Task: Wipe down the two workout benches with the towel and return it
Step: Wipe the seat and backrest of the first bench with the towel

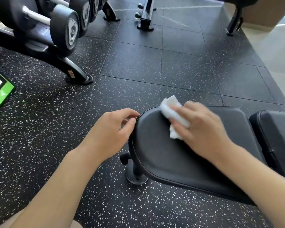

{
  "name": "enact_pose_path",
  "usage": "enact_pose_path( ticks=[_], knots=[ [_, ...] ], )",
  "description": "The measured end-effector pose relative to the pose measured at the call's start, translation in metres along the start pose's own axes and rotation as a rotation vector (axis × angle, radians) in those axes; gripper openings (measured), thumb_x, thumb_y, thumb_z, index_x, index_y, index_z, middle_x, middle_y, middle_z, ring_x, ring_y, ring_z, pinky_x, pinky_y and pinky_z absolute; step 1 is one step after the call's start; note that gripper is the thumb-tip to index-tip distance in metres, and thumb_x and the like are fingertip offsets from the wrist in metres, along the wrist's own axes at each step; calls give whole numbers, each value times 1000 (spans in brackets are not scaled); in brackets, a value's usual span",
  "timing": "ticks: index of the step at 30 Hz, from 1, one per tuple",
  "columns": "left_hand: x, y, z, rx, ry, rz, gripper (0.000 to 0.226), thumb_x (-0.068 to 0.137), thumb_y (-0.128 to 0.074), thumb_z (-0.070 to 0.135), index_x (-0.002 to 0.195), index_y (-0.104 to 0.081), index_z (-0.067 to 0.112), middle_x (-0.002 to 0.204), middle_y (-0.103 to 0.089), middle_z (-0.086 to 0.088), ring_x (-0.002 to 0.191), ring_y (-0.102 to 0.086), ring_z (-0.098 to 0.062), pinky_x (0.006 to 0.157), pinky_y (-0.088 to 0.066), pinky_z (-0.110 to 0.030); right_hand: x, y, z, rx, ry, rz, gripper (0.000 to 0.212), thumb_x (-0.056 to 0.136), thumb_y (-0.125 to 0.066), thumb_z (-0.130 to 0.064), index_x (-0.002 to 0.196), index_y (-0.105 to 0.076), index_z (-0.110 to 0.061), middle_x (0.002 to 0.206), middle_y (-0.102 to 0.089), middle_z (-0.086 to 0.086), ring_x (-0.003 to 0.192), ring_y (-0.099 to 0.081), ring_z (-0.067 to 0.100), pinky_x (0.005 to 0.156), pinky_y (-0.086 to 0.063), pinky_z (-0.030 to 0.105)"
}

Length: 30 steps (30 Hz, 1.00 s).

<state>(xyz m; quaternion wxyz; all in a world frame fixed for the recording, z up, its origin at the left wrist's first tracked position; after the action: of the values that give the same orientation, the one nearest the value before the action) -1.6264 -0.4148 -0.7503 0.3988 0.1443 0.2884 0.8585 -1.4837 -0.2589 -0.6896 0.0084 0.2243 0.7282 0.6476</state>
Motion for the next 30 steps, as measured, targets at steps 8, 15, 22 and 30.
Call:
enact_pose_path(
  ticks=[8,15,22,30],
  knots=[
    [12,-14,19,-8,-9,23,32,99,-49,41,123,-69,35,100,-72,23,94,-66,-1,88,-54,-35,-38,-14,-56,155,387,-150,35,101,-53,-40,123,-73,-22,87,-56,2,77,-49,25,64,-44,40],
    [12,-46,45,112,-110,-34,47,101,-55,34,148,-51,28,143,-54,17,130,-47,0,108,-28,-8,7,11,97,11,-212,39,28,99,-57,-44,118,-71,-28,91,-55,-3,99,-58,26,78,-44,39],
    [20,-50,43,-161,-27,0,47,100,-42,47,137,-63,27,134,-63,18,127,-53,4,107,-37,-16,-45,-11,-46,142,328,-86,36,99,-56,-39,121,-71,-15,88,-57,3,78,-50,27,65,-46,44],
    [18,-60,60,233,-2,14,49,100,-40,58,145,-50,40,142,-53,23,129,-50,-9,103,-46,-41,-2,2,51,28,87,22,30,98,-66,-39,123,-72,-25,93,-61,2,91,-61,30,76,-47,41]
  ],
)
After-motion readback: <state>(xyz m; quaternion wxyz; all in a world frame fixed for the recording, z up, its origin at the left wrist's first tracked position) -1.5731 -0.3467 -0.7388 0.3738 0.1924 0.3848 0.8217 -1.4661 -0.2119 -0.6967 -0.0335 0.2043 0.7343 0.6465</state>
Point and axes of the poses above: each hand's wrist, its own x-axis towards the middle knuckle, its own y-axis out of the back of the hand, z = x × y, the point moved 9 cm from there along x, towards the middle knuckle
